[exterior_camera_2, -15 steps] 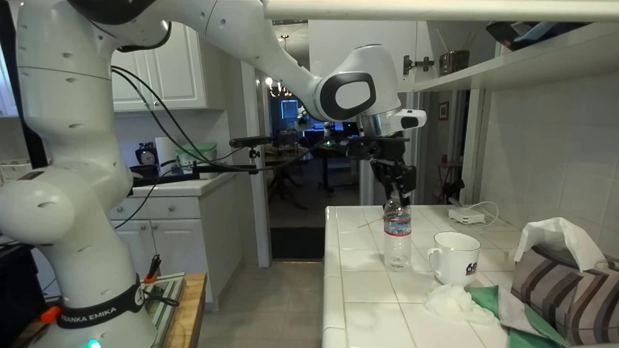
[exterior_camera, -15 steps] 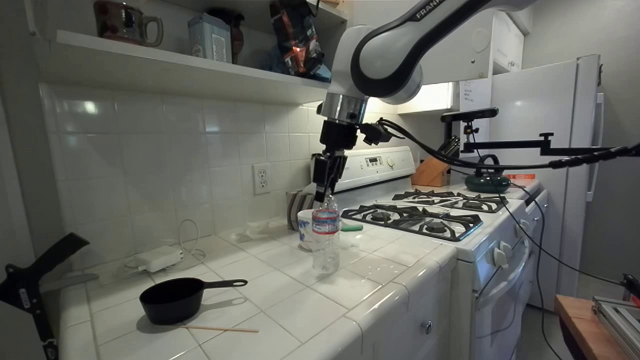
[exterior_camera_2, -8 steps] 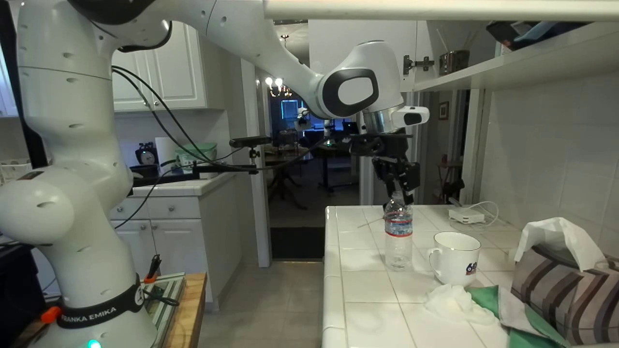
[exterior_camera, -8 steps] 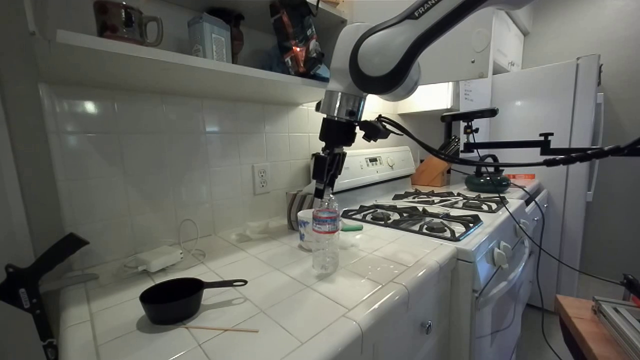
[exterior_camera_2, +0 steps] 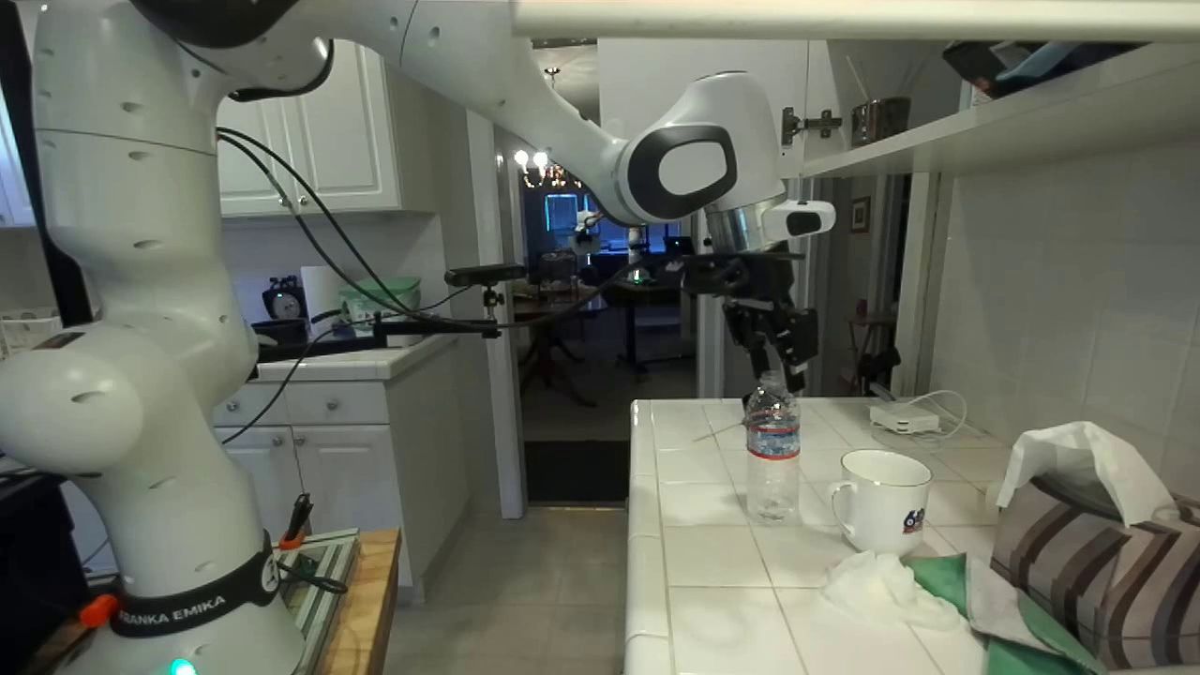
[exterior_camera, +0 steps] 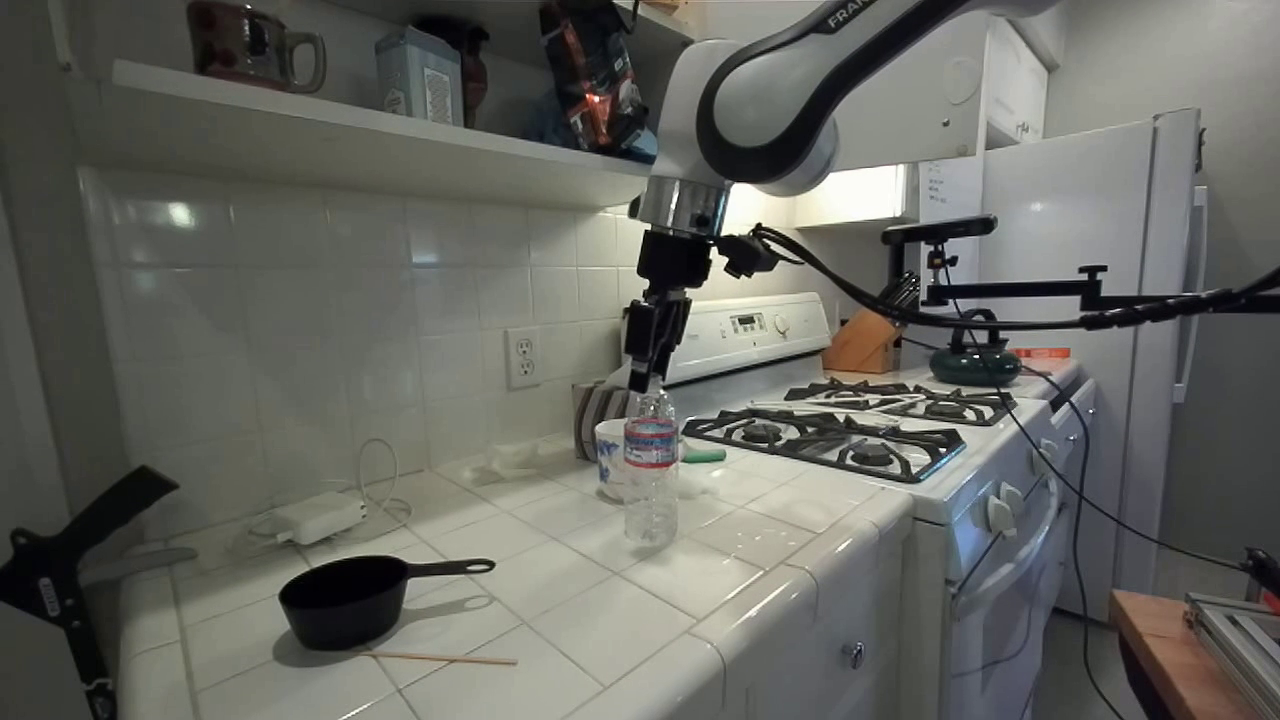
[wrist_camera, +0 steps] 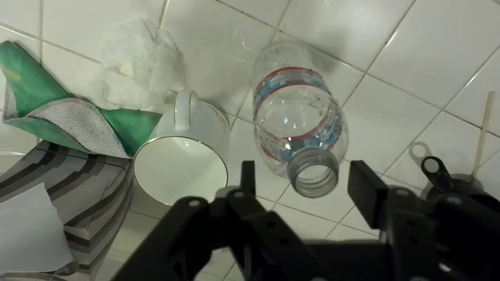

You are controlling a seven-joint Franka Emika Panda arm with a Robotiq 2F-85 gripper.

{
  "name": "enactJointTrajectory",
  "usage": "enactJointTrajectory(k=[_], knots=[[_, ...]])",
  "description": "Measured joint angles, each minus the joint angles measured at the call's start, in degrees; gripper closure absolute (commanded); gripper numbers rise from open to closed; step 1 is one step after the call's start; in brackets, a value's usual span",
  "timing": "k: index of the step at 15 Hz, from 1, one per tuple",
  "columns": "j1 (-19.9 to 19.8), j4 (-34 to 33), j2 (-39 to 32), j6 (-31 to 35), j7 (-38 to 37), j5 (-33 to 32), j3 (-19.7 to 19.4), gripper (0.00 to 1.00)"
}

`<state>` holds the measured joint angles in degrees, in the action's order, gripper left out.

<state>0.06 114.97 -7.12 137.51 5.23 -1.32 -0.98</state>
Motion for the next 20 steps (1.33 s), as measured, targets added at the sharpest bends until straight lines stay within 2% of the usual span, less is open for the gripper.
enactJointTrajectory(k=[4,11,16,20], knots=[[0.04,-0.41,0.00,-1.18,0.40,-0.20,0.04,0.94],[0.12,-1.59,0.22,-4.56,1.69,-2.11,0.22,0.92],[0.62,-3.14,2.72,-4.54,9.53,0.35,2.70,0.92],[2.89,-6.43,3.37,-4.37,15.88,3.67,6.03,0.92]])
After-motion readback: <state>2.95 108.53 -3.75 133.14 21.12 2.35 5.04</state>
